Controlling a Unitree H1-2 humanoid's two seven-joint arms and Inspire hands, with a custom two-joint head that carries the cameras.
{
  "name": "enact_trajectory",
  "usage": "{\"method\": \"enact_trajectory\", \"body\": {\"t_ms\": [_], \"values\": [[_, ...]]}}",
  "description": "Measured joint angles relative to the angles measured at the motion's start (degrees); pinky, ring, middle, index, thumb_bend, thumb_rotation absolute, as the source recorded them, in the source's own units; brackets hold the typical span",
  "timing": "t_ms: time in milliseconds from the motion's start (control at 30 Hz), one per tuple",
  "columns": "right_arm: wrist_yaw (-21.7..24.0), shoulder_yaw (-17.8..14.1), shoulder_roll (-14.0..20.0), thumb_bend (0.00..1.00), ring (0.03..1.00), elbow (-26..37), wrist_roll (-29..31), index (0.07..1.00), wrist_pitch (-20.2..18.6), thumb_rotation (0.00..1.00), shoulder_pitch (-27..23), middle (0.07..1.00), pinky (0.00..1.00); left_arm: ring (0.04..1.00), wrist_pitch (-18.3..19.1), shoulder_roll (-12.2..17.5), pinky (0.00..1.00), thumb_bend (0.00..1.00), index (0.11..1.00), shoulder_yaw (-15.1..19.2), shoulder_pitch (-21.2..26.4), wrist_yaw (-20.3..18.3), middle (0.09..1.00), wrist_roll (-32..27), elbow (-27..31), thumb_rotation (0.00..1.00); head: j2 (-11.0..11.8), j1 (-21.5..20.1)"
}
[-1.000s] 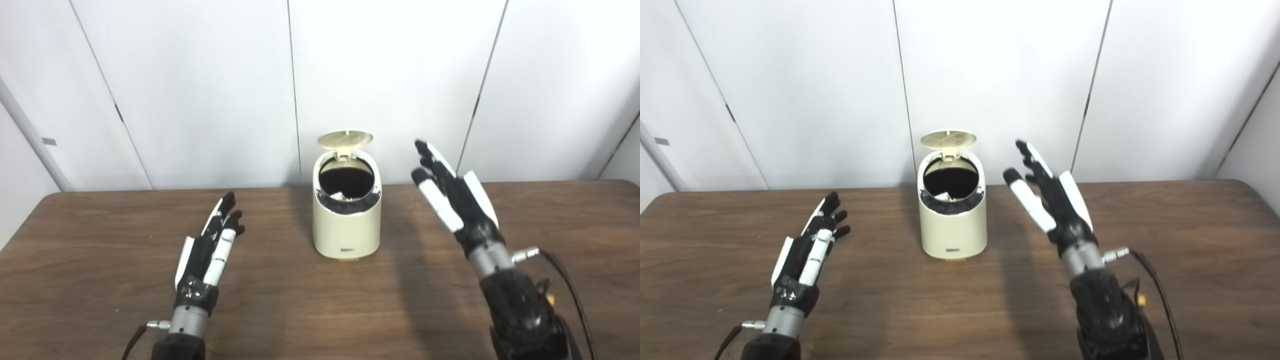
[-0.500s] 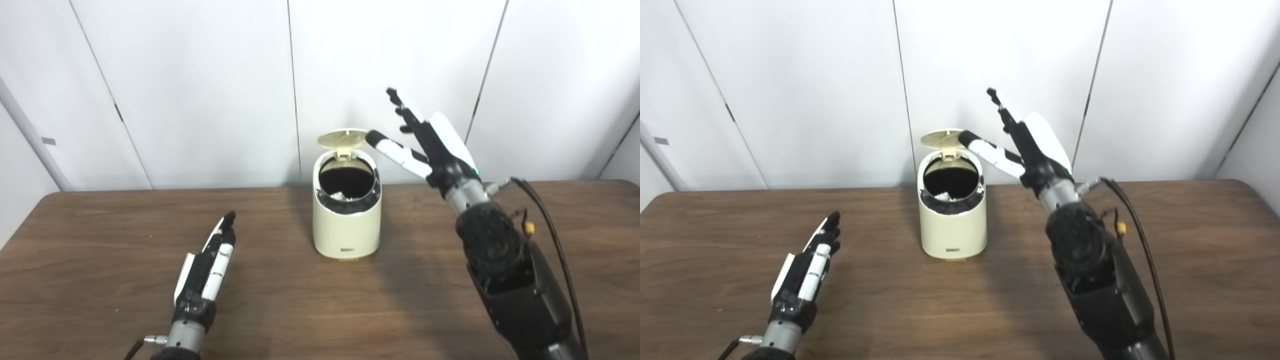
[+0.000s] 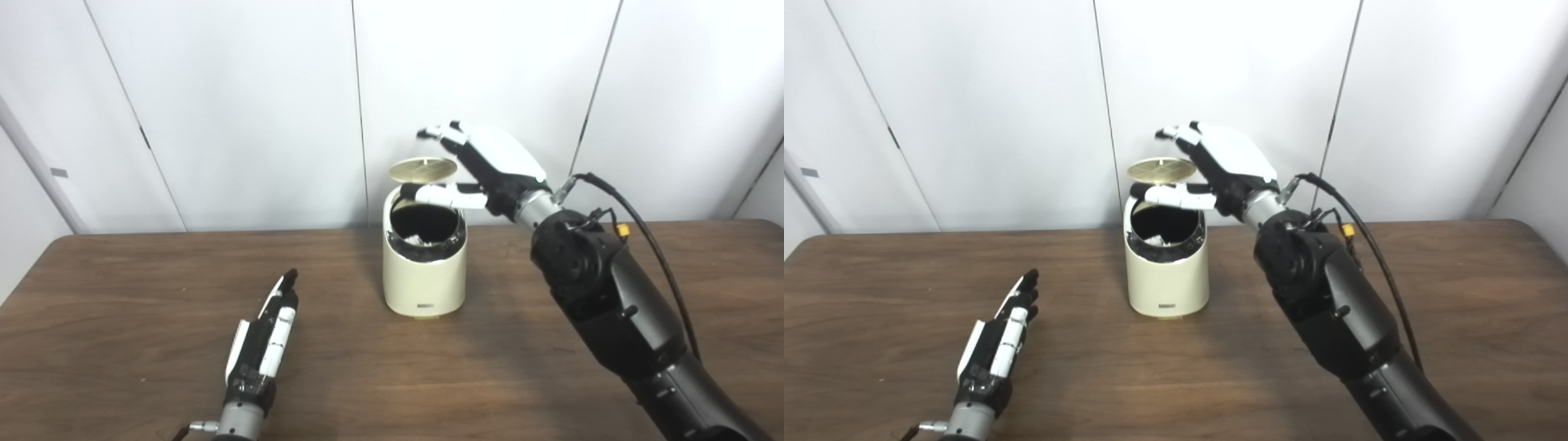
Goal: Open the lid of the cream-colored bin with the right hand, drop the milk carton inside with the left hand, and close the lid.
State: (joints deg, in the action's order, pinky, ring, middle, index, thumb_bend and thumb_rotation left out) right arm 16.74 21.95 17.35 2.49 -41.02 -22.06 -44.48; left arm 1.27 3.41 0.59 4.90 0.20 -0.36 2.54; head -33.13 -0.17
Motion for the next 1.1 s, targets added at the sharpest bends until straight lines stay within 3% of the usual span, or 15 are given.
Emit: {"method": "enact_trajectory", "body": {"t_ms": [300,433,933,1100], "values": [[2.27,1.49,0.51,0.63,1.000,0.55,-4.13,0.835,0.42,0.93,-0.14,0.888,1.00,1.000,0.01,-0.08,1.00,0.59,1.000,0.32,0.01,-0.03,1.000,0.09,0.05,0.90,0.26,0.17],[3.41,2.86,2.26,0.66,1.000,1.00,-7.62,0.819,2.40,0.97,-0.21,0.866,1.00,1.000,0.01,-0.19,1.00,0.60,1.000,0.32,0.03,-0.02,1.000,0.14,0.01,0.88,0.52,0.26],[9.66,2.72,4.29,0.66,0.929,7.19,-13.49,0.772,6.45,0.93,1.19,0.801,0.94,1.000,0.02,-1.01,1.00,0.61,1.000,0.24,0.06,0.16,1.000,0.96,-0.07,0.89,0.70,0.79],[11.21,2.36,4.02,0.70,0.959,7.18,-13.82,0.755,6.79,0.99,1.76,0.866,0.95,1.000,0.02,-1.29,1.00,0.61,1.000,0.12,0.08,0.19,1.000,1.09,-0.06,0.88,0.53,1.05]]}}
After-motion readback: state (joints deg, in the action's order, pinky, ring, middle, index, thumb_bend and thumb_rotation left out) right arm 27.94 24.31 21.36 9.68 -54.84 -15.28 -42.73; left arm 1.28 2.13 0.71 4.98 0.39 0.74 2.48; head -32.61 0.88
